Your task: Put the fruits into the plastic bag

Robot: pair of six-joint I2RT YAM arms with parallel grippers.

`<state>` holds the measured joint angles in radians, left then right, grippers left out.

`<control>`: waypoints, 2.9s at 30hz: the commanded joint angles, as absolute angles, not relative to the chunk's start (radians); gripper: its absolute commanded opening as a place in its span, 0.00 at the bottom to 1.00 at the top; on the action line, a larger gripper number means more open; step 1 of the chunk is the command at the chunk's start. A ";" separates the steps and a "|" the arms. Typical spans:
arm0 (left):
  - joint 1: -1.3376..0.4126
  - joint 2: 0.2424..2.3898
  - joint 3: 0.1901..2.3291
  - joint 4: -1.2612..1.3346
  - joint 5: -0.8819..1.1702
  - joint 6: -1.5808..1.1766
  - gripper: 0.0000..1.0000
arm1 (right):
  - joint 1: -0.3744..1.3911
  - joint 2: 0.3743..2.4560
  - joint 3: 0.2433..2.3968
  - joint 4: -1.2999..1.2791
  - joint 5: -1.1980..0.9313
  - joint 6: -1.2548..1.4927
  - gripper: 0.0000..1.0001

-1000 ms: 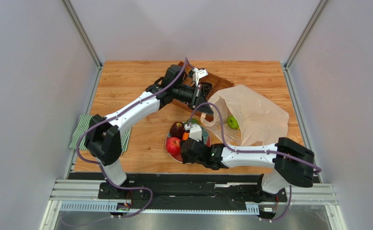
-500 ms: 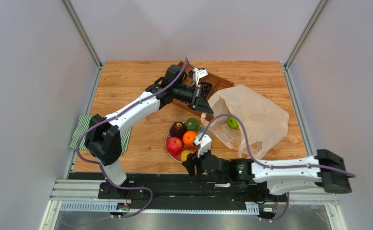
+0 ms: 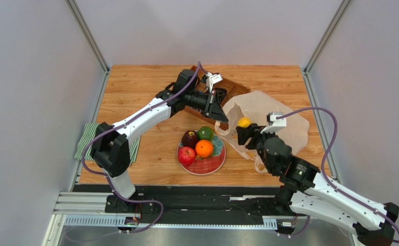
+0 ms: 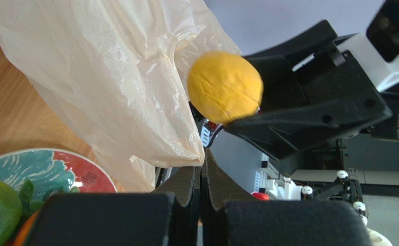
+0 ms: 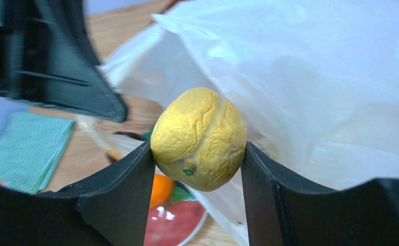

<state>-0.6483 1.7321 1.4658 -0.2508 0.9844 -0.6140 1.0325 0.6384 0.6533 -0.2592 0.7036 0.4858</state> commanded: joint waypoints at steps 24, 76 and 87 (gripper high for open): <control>-0.649 1.707 1.489 -0.233 0.997 -0.598 0.00 | 0.741 1.245 0.810 -0.440 0.552 0.495 0.36; -0.650 1.723 1.491 -0.239 0.997 -0.595 0.00 | 0.991 0.742 0.638 -0.127 0.146 0.255 0.68; -0.649 1.720 1.493 -0.242 0.994 -0.592 0.00 | 1.213 1.046 0.757 -0.141 0.409 0.314 0.68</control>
<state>-0.6483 1.7321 1.4658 -0.2516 0.9844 -0.6125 1.1751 0.9596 0.6594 -0.1524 0.2314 0.2687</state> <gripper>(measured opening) 0.008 0.675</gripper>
